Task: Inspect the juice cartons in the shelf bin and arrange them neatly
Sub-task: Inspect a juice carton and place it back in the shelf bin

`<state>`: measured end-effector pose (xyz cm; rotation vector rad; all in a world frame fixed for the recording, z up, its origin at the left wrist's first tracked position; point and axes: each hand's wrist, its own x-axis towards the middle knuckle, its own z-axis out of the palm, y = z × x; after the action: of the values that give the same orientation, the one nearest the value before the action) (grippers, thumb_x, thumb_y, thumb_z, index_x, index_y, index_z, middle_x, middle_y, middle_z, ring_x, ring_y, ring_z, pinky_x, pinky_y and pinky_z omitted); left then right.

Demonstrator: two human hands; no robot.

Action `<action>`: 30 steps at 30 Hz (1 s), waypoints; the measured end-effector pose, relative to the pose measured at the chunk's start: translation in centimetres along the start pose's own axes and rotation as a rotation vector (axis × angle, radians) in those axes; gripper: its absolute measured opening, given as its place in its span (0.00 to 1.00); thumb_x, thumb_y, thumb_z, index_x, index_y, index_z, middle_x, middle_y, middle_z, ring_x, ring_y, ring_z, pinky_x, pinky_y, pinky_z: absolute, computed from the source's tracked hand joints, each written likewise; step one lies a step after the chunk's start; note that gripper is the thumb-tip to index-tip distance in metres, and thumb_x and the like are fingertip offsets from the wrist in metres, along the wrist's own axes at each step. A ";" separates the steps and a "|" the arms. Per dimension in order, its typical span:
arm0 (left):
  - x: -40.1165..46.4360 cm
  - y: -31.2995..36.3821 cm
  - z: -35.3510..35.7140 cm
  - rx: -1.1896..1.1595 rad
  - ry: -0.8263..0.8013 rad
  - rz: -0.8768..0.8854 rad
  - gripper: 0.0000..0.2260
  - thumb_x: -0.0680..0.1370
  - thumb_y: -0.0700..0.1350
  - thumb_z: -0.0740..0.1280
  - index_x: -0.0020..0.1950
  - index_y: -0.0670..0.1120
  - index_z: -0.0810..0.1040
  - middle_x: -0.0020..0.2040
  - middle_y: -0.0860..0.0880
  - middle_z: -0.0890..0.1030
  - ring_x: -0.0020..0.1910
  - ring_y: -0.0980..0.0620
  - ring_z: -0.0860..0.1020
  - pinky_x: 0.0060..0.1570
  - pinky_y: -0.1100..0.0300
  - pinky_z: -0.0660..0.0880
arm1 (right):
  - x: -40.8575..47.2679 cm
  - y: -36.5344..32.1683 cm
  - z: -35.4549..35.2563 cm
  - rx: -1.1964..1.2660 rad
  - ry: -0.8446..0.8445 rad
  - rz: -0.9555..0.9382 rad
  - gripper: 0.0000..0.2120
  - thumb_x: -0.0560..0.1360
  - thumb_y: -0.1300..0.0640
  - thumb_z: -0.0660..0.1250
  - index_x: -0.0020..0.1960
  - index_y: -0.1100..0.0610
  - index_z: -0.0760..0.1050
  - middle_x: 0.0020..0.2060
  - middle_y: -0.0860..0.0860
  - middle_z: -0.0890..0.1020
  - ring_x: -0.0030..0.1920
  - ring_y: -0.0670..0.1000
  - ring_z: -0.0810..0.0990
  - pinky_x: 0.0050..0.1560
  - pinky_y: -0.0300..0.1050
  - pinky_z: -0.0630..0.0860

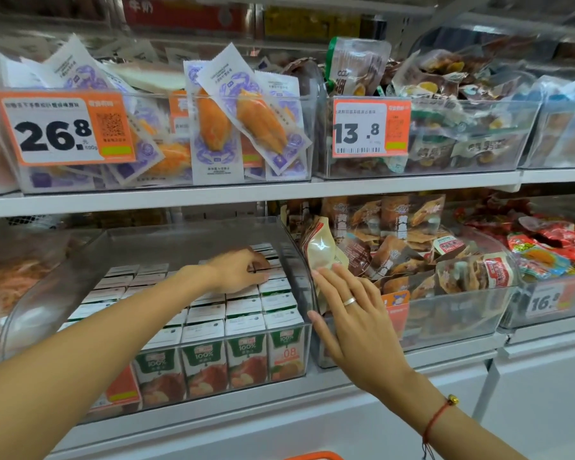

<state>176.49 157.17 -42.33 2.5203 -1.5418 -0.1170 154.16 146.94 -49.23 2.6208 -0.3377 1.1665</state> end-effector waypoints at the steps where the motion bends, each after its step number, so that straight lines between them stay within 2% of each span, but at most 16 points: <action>1: 0.4 -0.1 0.0 0.040 -0.028 -0.013 0.20 0.81 0.57 0.60 0.71 0.51 0.72 0.72 0.51 0.71 0.68 0.49 0.71 0.67 0.53 0.69 | 0.0 0.1 0.1 -0.002 0.002 -0.003 0.26 0.80 0.44 0.54 0.71 0.59 0.71 0.68 0.53 0.75 0.72 0.52 0.65 0.69 0.50 0.62; 5: 1.3 -0.3 -0.9 0.133 -0.108 -0.012 0.22 0.81 0.60 0.59 0.73 0.53 0.68 0.72 0.50 0.70 0.68 0.48 0.71 0.64 0.57 0.68 | 0.1 0.3 0.1 -0.001 0.017 -0.013 0.25 0.80 0.44 0.54 0.70 0.59 0.71 0.68 0.52 0.75 0.72 0.51 0.65 0.69 0.50 0.62; 10: 2.1 -0.4 -1.8 0.236 -0.199 -0.034 0.24 0.79 0.61 0.62 0.73 0.54 0.66 0.71 0.50 0.70 0.67 0.47 0.71 0.66 0.51 0.69 | 0.1 0.3 0.1 0.011 0.016 -0.011 0.25 0.80 0.45 0.54 0.70 0.58 0.71 0.68 0.52 0.75 0.72 0.51 0.65 0.69 0.49 0.62; 17: 2.5 0.2 -1.9 0.269 -0.222 -0.027 0.23 0.81 0.59 0.60 0.70 0.46 0.69 0.67 0.47 0.73 0.63 0.45 0.73 0.64 0.50 0.71 | 0.0 0.4 0.3 0.019 0.022 -0.011 0.25 0.80 0.45 0.55 0.70 0.59 0.71 0.68 0.53 0.75 0.72 0.52 0.64 0.70 0.50 0.61; 19: 2.3 0.0 -2.0 0.156 -0.144 0.012 0.20 0.81 0.56 0.61 0.67 0.45 0.71 0.64 0.46 0.75 0.59 0.46 0.75 0.61 0.52 0.73 | 0.1 0.5 0.2 0.014 0.013 -0.013 0.25 0.80 0.45 0.55 0.70 0.58 0.70 0.68 0.53 0.75 0.72 0.52 0.65 0.69 0.49 0.60; 22: 1.4 -0.1 -2.4 -0.110 0.051 0.028 0.17 0.81 0.52 0.62 0.66 0.44 0.70 0.59 0.46 0.75 0.53 0.49 0.74 0.51 0.58 0.72 | 0.2 0.5 -0.1 0.010 -0.018 -0.013 0.25 0.80 0.45 0.55 0.70 0.58 0.70 0.67 0.53 0.76 0.71 0.52 0.65 0.68 0.49 0.61; 25: -0.2 0.3 -2.9 -0.319 0.284 -0.024 0.16 0.81 0.53 0.63 0.65 0.45 0.70 0.55 0.49 0.75 0.50 0.50 0.75 0.45 0.61 0.70 | 0.4 0.3 -0.9 0.029 -0.079 0.007 0.25 0.80 0.45 0.55 0.70 0.58 0.70 0.67 0.52 0.76 0.71 0.53 0.66 0.68 0.50 0.64; 27: -2.2 0.5 -3.2 -0.423 0.424 -0.090 0.15 0.81 0.52 0.63 0.63 0.44 0.73 0.55 0.48 0.78 0.50 0.47 0.78 0.40 0.59 0.71 | 0.6 0.1 -1.7 0.068 -0.139 0.031 0.24 0.80 0.45 0.57 0.71 0.58 0.70 0.69 0.52 0.74 0.72 0.53 0.67 0.69 0.51 0.66; 30: -6.3 1.1 -3.2 -0.727 0.599 -0.134 0.13 0.81 0.49 0.64 0.60 0.41 0.74 0.57 0.44 0.81 0.56 0.44 0.79 0.52 0.48 0.79 | 0.9 -0.8 -3.8 0.166 -0.209 0.082 0.26 0.78 0.49 0.65 0.72 0.59 0.68 0.71 0.55 0.71 0.74 0.56 0.66 0.71 0.52 0.64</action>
<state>173.15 162.68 -39.12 1.8341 -0.8760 0.0532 152.33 148.80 -46.21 2.9081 -0.4075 0.9837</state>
